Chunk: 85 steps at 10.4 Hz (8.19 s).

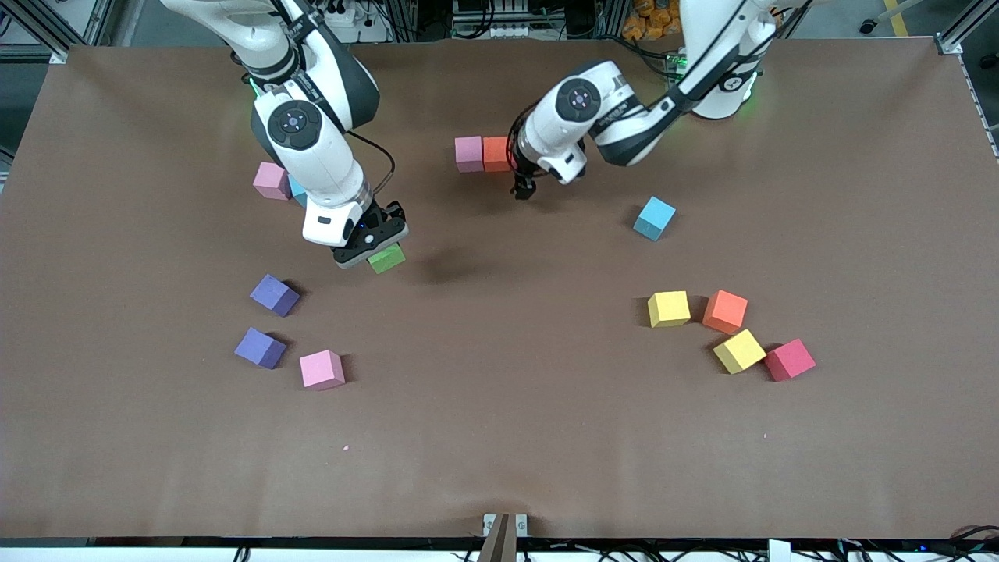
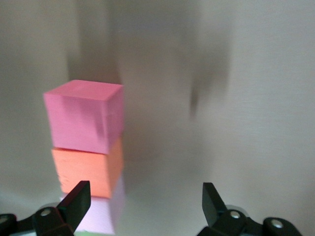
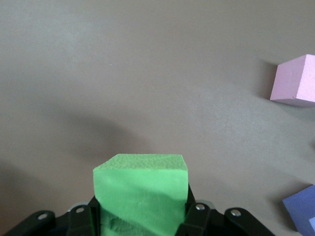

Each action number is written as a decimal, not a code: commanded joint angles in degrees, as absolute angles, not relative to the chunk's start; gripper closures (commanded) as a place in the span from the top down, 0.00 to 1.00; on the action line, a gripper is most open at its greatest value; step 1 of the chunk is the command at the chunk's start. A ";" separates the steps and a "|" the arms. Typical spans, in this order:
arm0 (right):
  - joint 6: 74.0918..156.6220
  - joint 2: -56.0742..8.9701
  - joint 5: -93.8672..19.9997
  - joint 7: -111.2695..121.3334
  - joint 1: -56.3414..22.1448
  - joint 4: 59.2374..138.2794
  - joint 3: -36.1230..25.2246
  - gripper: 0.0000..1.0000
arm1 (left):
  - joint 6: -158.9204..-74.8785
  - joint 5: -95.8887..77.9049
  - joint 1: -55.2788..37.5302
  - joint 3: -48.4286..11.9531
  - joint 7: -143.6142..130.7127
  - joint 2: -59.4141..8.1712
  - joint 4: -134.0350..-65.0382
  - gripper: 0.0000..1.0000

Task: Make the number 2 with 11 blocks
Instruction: 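Carry green centrally with the right gripper while the left gripper reaches yellow, then lower green near the row with the right gripper while the left gripper grasps yellow, then place green next to magenta with the right gripper while the left gripper lifts yellow, then carry yellow to the row with the left gripper while the right gripper reaches purple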

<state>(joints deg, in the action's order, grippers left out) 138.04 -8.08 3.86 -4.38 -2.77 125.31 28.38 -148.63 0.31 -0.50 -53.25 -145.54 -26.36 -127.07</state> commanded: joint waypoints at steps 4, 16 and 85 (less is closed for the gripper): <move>137.29 -10.45 3.95 -19.72 -10.77 121.66 27.86 0.27 | -135.81 -0.44 8.50 -53.44 -131.52 -25.31 -117.44 1.00; 138.96 -35.25 10.29 -66.44 -40.85 100.98 16.36 0.27 | -128.41 15.99 19.69 -44.22 -83.46 -27.69 -111.28 1.00; 132.39 -6.43 9.50 -33.47 -17.27 120.67 18.10 1.00 | -126.47 33.82 1.07 -51.42 -66.24 -37.61 -109.78 0.59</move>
<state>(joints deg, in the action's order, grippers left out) 135.30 -10.63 9.25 -40.53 -22.56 118.55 16.72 -125.48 31.00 3.51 -51.56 -62.43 -37.39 -109.50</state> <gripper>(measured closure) 0.000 0.414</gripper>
